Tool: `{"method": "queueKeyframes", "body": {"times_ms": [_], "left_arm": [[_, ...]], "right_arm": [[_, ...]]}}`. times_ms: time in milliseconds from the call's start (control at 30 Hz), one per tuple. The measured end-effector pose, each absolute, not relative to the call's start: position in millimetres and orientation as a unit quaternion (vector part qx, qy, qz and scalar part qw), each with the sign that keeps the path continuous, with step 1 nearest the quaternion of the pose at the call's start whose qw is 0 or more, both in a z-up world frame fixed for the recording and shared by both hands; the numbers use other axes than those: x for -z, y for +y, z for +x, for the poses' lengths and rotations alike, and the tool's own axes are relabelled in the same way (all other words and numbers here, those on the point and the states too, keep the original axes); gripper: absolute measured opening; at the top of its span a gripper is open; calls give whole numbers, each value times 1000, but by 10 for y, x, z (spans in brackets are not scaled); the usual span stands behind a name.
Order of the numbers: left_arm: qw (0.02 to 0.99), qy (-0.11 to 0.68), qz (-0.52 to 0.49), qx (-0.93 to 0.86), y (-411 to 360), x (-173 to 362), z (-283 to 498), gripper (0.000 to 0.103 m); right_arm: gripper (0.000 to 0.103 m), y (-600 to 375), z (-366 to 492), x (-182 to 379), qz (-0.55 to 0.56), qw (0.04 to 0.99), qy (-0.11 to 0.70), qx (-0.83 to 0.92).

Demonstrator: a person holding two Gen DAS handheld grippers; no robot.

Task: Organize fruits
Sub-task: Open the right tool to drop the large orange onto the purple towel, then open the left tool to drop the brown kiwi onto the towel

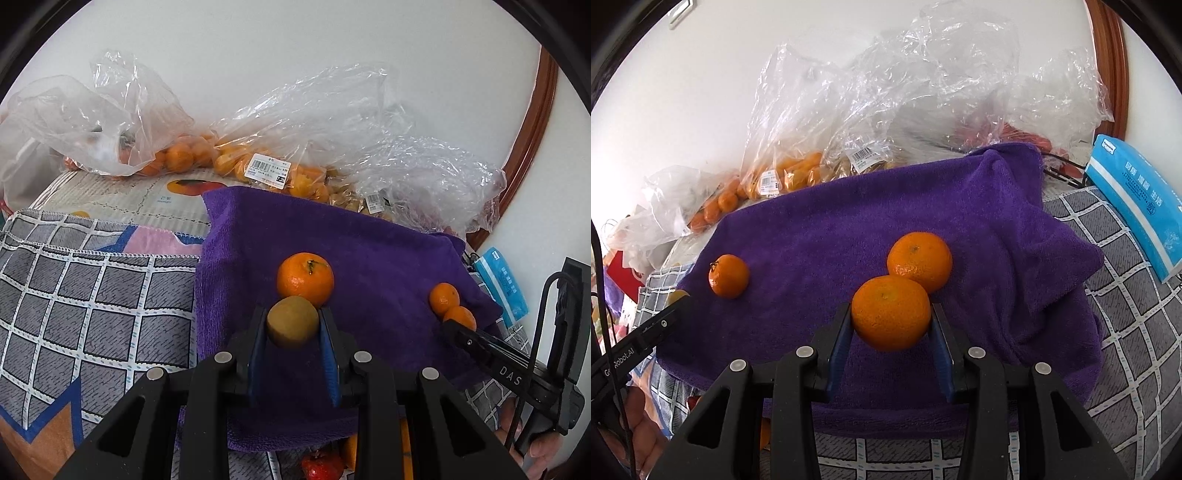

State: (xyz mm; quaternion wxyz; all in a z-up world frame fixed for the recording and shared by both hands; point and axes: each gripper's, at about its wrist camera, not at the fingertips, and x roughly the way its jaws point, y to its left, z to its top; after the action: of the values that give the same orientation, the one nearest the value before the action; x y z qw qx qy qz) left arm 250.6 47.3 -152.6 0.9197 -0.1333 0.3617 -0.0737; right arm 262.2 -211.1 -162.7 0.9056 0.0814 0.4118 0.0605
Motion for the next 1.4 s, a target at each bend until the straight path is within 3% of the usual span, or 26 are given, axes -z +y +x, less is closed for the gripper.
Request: {"method": "queueKeyframes", "body": {"times_ms": [333,800,1033,1400], "left_arm": [[921,362,-126,76,454,1540,2517,26],[924,353,-128,76,458,1529,2480,26],[930,331,-140,82,486,1443,2409,44],[934,321,-139,76,492,1400,2381,48]], "right_arm": [[42,-2117,2613,1605,77,909,406,-56],[53,-2167,2513,1462,78,927,364,-48],[53,-2141,2472,1427,69,932,353,-47],[53,-2030,2370,1331,35,946,319,-42]]}}
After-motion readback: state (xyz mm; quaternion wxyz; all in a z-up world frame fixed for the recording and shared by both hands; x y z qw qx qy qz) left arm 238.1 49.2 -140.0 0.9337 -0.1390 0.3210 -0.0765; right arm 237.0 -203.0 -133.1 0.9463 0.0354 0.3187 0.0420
